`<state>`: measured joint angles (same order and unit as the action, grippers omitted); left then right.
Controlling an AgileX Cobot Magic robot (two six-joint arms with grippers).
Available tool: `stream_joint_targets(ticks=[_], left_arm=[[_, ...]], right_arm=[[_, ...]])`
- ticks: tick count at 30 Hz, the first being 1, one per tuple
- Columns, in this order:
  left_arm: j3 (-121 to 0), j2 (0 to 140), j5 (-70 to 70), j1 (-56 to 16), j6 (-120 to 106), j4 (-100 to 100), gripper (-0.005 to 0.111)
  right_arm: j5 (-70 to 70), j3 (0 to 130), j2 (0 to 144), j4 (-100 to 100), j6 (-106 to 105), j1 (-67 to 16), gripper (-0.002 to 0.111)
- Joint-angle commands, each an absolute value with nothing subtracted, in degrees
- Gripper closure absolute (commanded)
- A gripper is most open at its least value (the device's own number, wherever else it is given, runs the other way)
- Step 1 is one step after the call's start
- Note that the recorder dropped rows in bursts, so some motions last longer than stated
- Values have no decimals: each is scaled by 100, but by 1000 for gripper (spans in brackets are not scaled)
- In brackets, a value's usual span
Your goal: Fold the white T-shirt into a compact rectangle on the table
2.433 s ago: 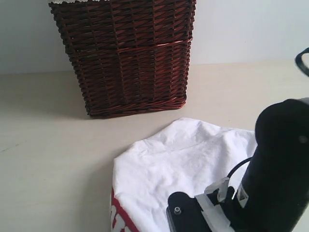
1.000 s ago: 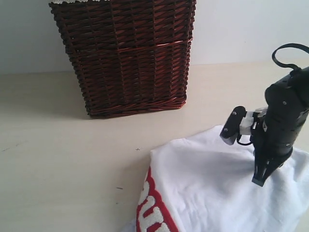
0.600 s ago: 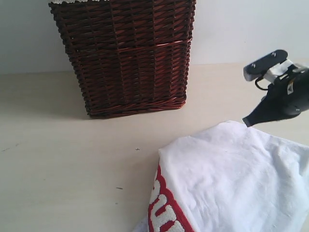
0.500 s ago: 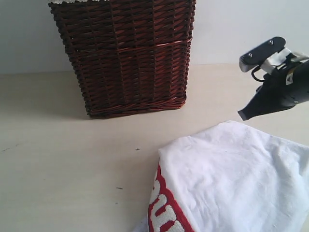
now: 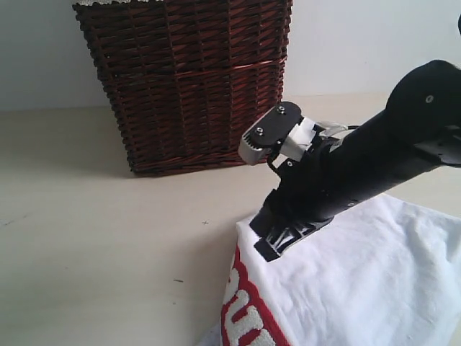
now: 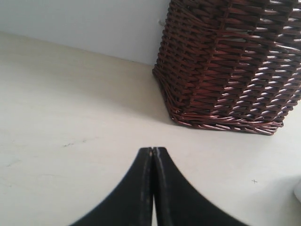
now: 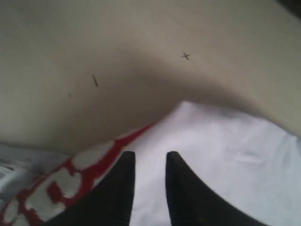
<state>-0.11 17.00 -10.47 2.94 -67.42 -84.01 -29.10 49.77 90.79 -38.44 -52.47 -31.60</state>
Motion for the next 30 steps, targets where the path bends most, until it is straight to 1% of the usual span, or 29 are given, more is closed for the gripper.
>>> stream_joint_targets(ticks=[1, 10, 11, 12, 15, 16, 20, 23, 26, 28, 30], left_arm=[[0, 1658, -1064, 274, -6726, -8416, 107], [0, 1658, -1064, 274, -6726, -8416, 107], [0, 1658, -1064, 274, -6726, -8416, 107], [0, 1658, -1064, 274, -6726, -8416, 107], [0, 1658, -1064, 274, -6726, -8416, 107], [0, 1658, -1064, 274, -6726, -8416, 107], [0, 1658, -1064, 274, -6726, -8416, 107], [0, 1658, -1064, 274, -6726, -8416, 107], [0, 1658, -1064, 274, -6726, -8416, 107], [0, 1658, -1064, 274, -6726, -8416, 107], [0, 1658, -1064, 274, -6726, -8416, 107]], right_arm=[[-2876, 4951, 9236, -4371, -5078, -3371, 62], [-3048, 4951, 10187, -4400, -5078, -3468, 63], [-3048, 4951, 10213, -4400, -5078, -3468, 67], [-3048, 4951, 10221, -4400, -5078, -3468, 74], [-3008, 4951, 10100, -4290, -5090, -3468, 104], [-3008, 4951, 10013, -4170, -5090, -3468, 108], [-3078, 4951, 9561, -3322, -4998, -3468, 108], [-3459, 4951, 9091, -2142, -4376, -3468, 108], [-4277, 4951, 8724, -743, -3621, -3468, 108], [-5560, 4951, 8539, 182, -3284, -3468, 108], [-6480, 4927, 8541, 389, -3332, -3468, 108]])
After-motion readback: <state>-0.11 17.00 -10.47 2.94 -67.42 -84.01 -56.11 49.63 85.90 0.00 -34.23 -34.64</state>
